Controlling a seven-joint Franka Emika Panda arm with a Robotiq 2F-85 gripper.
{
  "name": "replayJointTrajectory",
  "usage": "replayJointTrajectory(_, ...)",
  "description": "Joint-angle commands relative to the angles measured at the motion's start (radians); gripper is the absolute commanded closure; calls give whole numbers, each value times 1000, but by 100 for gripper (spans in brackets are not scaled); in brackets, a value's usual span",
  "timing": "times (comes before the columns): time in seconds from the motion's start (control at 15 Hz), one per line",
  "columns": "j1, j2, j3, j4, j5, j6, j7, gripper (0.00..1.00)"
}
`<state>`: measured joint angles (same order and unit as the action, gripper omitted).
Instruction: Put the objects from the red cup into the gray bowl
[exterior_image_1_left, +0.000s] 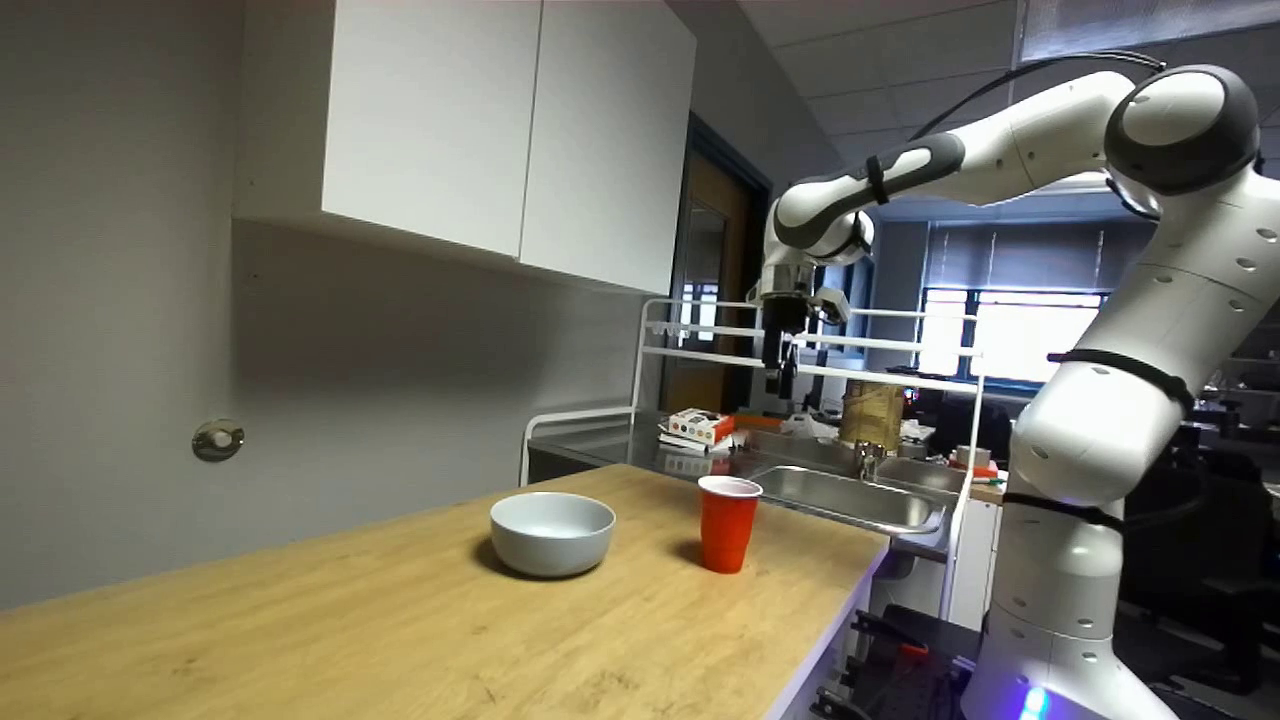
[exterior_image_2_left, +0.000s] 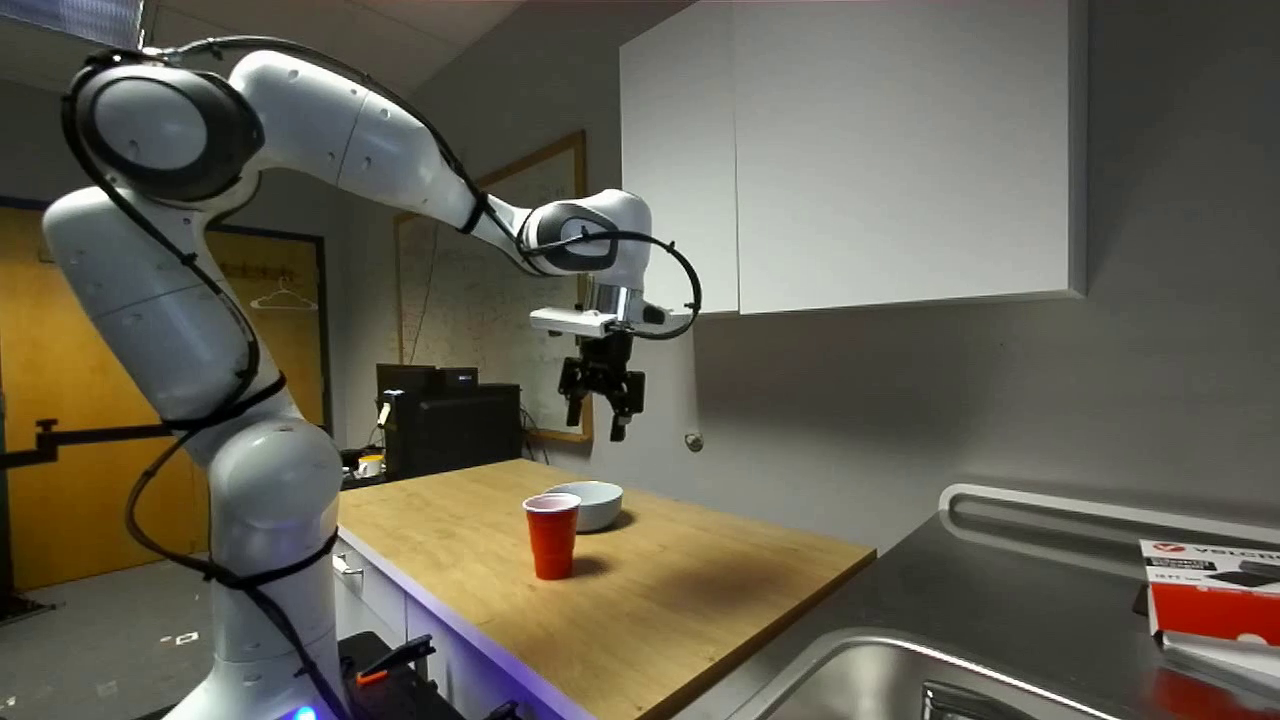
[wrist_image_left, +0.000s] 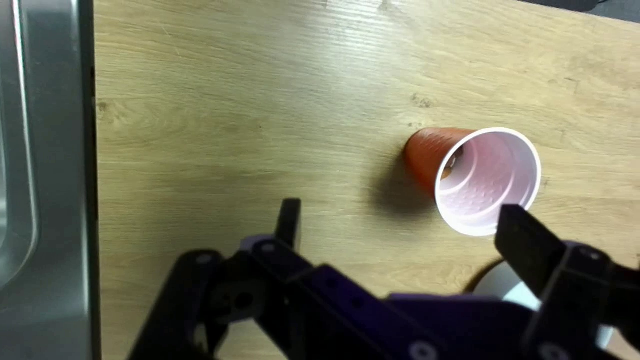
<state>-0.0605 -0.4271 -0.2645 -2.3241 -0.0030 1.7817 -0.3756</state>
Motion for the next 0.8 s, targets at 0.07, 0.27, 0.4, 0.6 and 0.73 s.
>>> replayJointTrajectory(0.07,4,130,42,27,86,-24,63,0)
replayJointTrajectory(0.27,0,200,70,28,137,-44,119,0)
replayJointTrajectory(0.4,-3,246,87,27,164,-53,158,0)
replayJointTrajectory(0.6,-2,318,111,31,195,-53,222,0)
replayJointTrajectory(0.73,-1,367,128,37,199,-43,263,0)
